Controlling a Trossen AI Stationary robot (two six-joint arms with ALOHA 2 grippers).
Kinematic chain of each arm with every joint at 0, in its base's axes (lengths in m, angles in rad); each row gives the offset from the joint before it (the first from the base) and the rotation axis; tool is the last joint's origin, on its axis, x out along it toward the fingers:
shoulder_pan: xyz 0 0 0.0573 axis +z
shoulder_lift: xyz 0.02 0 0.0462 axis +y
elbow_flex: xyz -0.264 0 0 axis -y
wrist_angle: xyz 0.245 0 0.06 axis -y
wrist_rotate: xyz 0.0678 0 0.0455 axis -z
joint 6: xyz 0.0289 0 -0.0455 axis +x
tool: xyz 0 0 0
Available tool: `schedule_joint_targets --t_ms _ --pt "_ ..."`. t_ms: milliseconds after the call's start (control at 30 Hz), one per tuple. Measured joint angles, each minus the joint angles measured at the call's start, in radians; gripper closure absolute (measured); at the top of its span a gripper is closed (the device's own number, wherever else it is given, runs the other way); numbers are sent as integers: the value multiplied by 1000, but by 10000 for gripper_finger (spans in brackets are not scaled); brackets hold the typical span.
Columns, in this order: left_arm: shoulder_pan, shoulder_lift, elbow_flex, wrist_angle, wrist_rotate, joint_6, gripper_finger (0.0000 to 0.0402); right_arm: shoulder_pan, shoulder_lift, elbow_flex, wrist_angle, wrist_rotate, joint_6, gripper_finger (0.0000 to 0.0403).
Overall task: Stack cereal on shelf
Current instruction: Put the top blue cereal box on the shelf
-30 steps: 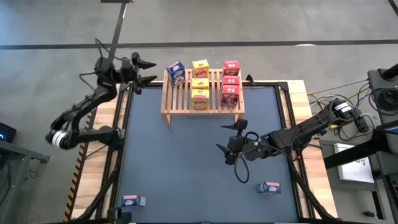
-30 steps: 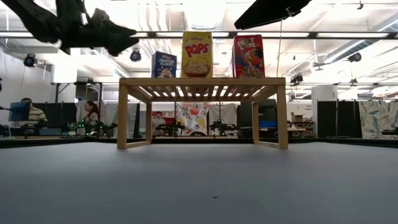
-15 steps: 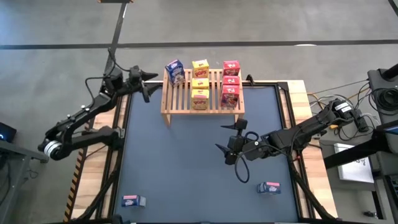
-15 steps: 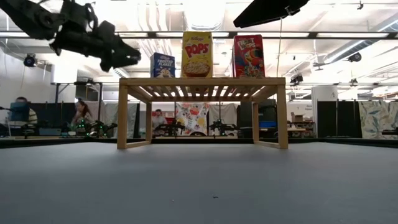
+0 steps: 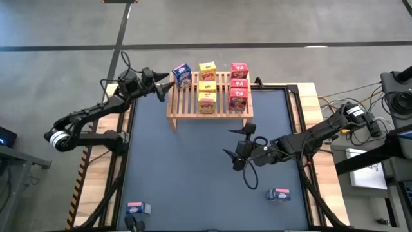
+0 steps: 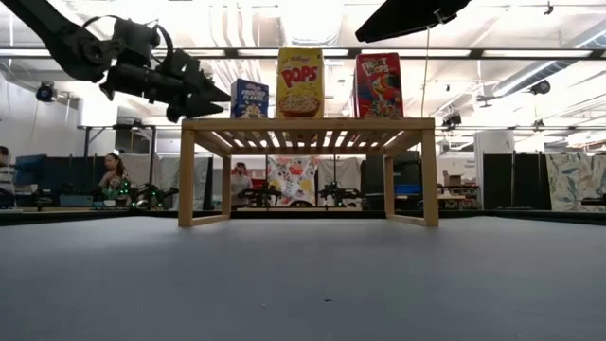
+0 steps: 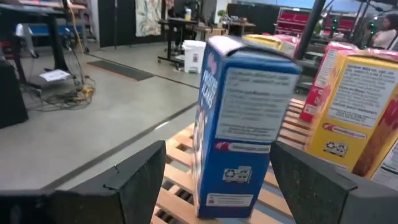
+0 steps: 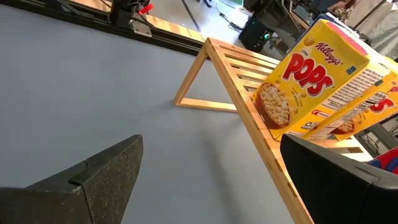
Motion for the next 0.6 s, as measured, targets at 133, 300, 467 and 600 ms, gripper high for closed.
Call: schedule_joint_targets --t_ms 133,300,467,600 --pt "-30 42 14 7 5 -12 129 0 0 0 0 0 0 35" --pt "-63 80 35 22 -13 10 129 0 0 0 0 0 5 35" --pt "-62 106 57 18 -58 11 129 0 0 0 0 -1 12 35" --pt "-63 129 72 16 -58 22 129 0 0 0 0 -13 13 35"
